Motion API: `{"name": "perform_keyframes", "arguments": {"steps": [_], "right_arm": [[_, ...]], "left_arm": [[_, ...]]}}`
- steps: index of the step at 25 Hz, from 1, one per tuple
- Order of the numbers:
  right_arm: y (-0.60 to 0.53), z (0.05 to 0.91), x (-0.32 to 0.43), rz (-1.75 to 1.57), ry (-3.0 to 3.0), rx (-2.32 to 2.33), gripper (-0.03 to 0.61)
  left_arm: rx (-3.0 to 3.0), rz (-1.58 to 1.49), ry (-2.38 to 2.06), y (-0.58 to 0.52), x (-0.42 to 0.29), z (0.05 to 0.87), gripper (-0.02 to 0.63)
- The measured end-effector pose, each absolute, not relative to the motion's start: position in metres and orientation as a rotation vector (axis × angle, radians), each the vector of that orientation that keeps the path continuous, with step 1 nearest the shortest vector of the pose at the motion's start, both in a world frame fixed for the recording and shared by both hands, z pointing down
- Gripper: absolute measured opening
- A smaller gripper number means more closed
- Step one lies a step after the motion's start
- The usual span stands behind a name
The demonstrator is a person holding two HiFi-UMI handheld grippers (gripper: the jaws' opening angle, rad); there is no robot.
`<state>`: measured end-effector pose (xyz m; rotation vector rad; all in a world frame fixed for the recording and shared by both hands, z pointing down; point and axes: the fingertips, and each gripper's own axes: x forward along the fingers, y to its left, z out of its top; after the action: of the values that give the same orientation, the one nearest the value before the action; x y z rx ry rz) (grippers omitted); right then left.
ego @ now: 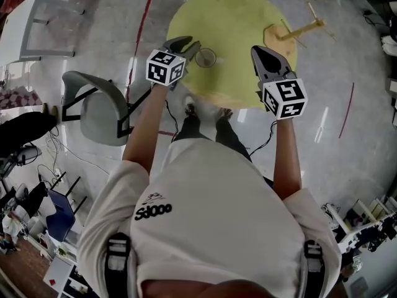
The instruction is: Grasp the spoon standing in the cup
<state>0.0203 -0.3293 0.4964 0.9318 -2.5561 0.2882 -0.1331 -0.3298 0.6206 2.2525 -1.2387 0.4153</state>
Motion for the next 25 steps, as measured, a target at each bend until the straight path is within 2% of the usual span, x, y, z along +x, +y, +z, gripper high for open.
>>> {"name": "perform_keyframes", "arguments": {"steps": [10, 16, 25], "right_arm": [[-0.323, 0.516, 0.033, 0.344, -2.498, 0.962, 0.015], [-0.317, 0.52, 0.041, 0.359, -2.48, 0.971, 0.016], [-0.321, 0.504, 0.045, 0.324, -2.508, 0.986, 0.016]], "left_arm": [[2.158, 0.511, -1.166, -0.327, -0.122, 0.677, 0.132], [2.149, 0.499, -1.151, -0.328, -0.118, 0.682, 0.067], [2.167, 0.471, -1.192, -0.331, -0.118, 0.657, 0.061]]}}
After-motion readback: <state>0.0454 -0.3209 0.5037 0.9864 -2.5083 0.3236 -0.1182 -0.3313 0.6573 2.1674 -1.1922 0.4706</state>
